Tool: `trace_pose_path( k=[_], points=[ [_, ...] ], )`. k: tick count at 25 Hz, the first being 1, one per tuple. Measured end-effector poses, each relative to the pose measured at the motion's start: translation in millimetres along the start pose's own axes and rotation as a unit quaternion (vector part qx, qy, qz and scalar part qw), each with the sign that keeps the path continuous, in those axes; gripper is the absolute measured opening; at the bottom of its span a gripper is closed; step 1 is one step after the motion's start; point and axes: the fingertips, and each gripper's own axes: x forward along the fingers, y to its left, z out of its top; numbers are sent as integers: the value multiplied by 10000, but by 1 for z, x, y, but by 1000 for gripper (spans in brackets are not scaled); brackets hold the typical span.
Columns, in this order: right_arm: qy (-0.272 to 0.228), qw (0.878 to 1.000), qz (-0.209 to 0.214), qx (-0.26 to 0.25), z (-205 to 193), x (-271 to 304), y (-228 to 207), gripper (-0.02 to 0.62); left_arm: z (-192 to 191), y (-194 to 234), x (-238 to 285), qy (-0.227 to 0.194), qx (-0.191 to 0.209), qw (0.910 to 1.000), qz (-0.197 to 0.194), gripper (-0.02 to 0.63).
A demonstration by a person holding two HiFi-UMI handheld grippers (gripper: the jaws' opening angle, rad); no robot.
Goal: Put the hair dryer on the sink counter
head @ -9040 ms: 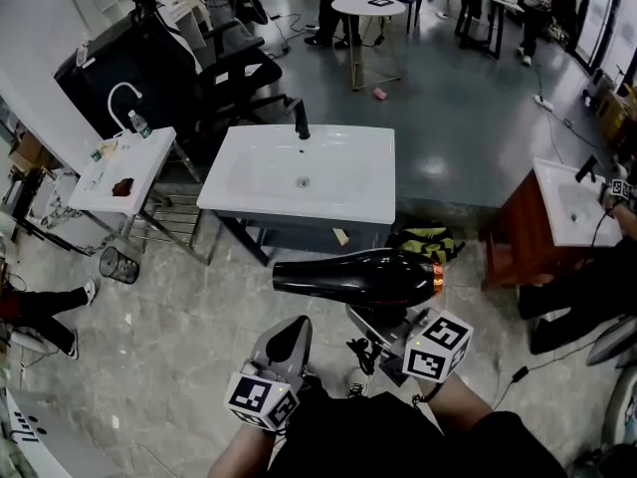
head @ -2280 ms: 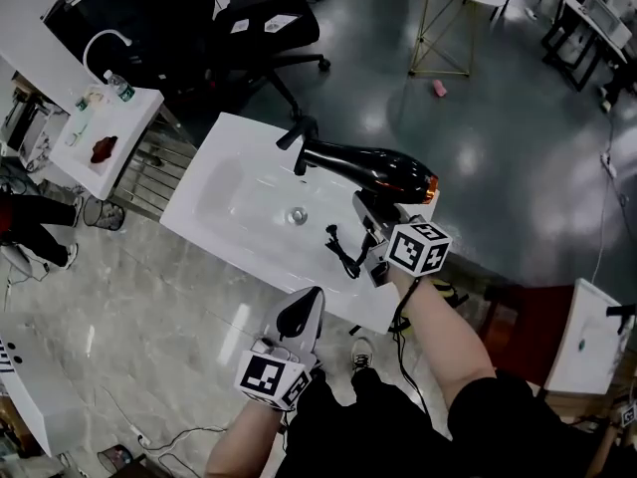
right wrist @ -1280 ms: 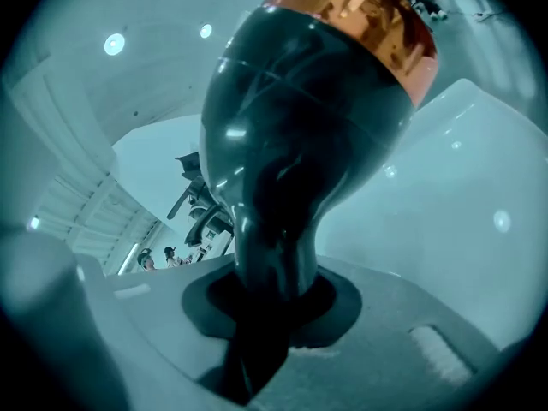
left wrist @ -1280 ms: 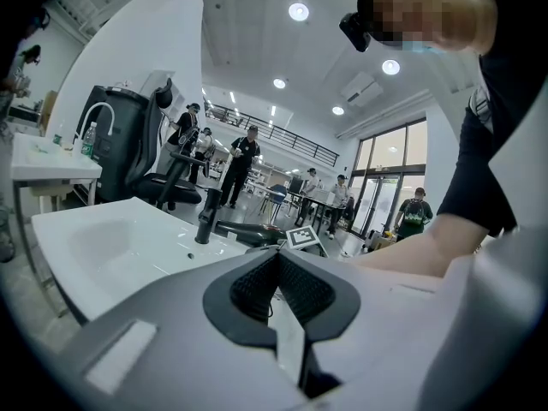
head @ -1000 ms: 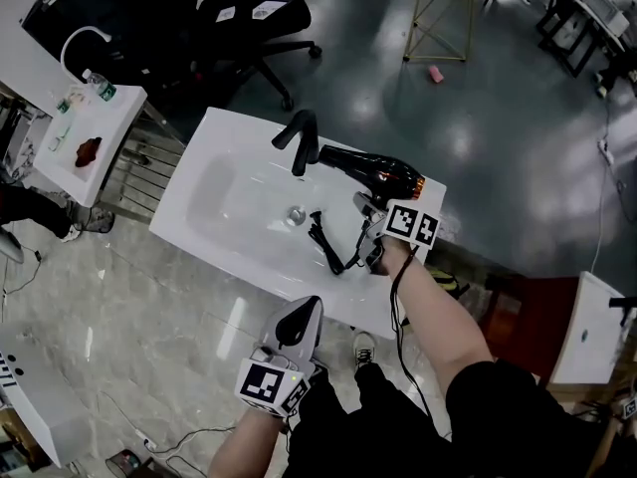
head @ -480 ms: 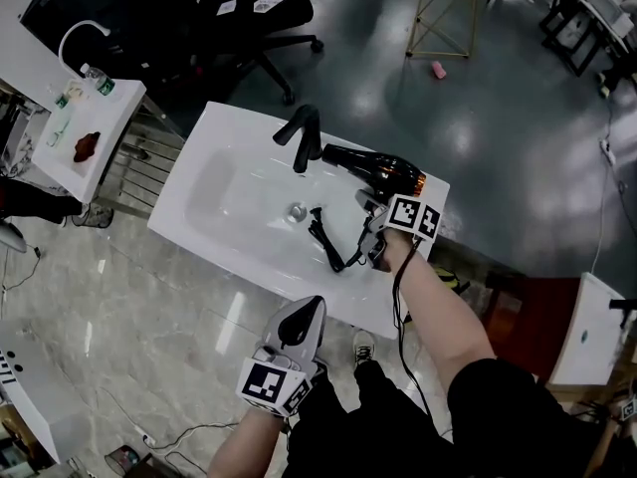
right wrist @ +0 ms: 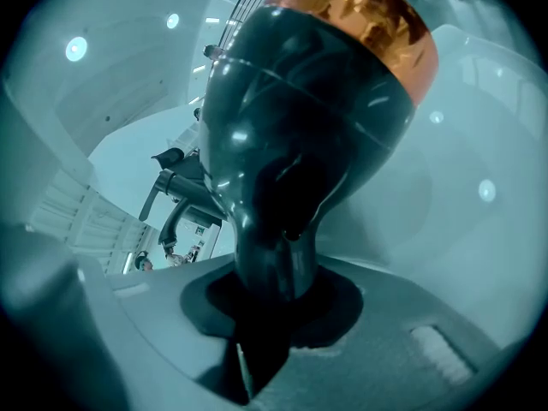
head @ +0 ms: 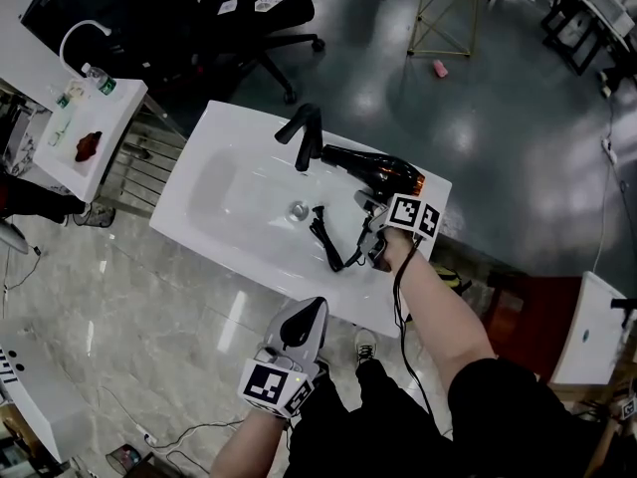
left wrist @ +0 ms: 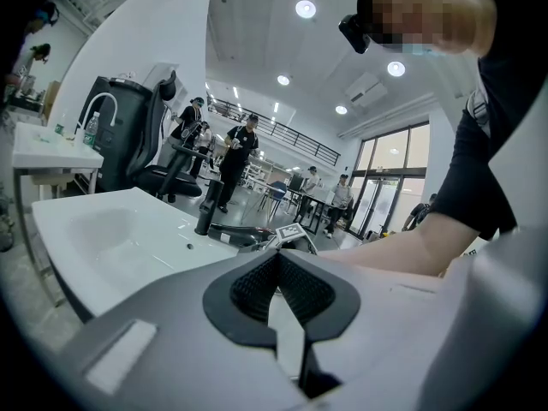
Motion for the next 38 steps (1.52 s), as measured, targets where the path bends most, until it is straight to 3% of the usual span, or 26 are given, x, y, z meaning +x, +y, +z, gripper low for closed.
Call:
trace_pose_path(
  k=[12,16,38],
  points=[
    [134,9996,-204,-103,-5,-6,-6,192,-6,-10,-7,-27,-32,10000,-73,3],
    [44,9991,-406,123,-3,-10,-13,193,-10,-15,-9,30,-54,10000,-77,3],
    [142,9893,-1442,157,2,-25,-20,292,-10,-30,0,52,-52,9994,-341,3]
  ],
)
